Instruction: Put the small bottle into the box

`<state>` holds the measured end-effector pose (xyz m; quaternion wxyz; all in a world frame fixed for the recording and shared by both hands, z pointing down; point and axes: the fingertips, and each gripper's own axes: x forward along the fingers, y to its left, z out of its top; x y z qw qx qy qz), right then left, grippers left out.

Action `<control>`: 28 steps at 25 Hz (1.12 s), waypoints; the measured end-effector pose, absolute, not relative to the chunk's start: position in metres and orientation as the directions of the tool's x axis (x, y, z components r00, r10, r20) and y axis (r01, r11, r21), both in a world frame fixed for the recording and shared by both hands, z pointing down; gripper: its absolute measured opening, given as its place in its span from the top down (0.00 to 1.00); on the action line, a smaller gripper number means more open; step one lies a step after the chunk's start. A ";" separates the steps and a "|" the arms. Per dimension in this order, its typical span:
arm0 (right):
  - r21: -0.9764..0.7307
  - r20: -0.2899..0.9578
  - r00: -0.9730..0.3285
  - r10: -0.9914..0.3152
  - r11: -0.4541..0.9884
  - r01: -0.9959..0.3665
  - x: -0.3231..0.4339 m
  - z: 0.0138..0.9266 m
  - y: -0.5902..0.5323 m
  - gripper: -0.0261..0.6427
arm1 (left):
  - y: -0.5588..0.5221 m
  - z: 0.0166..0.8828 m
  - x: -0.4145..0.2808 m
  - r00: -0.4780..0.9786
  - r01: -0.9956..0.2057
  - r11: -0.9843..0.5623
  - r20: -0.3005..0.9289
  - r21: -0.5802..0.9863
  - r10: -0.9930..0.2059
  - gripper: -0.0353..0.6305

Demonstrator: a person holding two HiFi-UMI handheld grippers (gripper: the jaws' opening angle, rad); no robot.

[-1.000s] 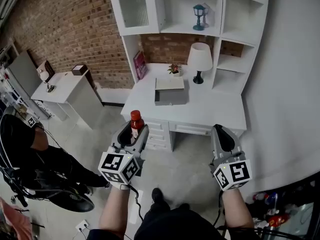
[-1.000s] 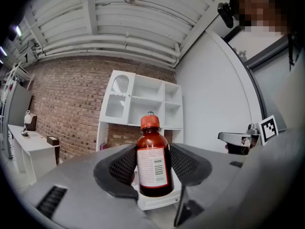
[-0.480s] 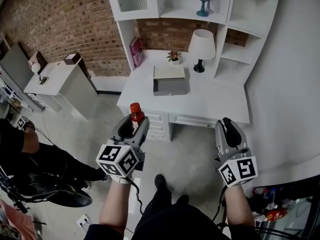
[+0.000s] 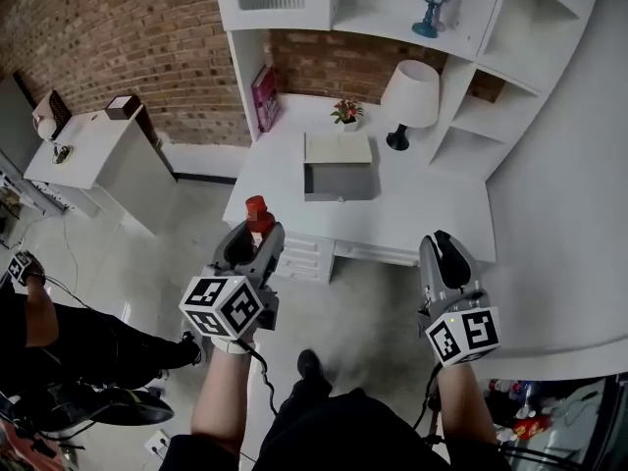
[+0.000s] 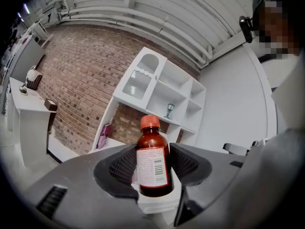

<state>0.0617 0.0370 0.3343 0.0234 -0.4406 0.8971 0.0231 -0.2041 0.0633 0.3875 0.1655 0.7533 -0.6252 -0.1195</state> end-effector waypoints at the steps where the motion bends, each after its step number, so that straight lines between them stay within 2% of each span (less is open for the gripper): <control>1: 0.027 -0.061 -0.607 -0.792 0.607 -0.794 0.054 0.333 0.031 0.84 | 0.056 0.389 -0.211 0.195 -0.899 -0.169 0.025 0.404 -0.980 0.63; 17: 0.029 -0.027 -0.539 -0.842 0.539 -0.842 0.019 0.341 -0.038 0.84 | -0.035 0.416 -0.255 0.266 -0.864 -0.214 0.051 0.456 -0.963 0.63; 28: -0.053 -0.036 -0.649 -0.760 0.650 -0.758 0.000 0.366 -0.138 0.84 | -0.095 0.423 -0.268 0.168 -0.911 -0.105 0.125 0.399 -0.978 0.63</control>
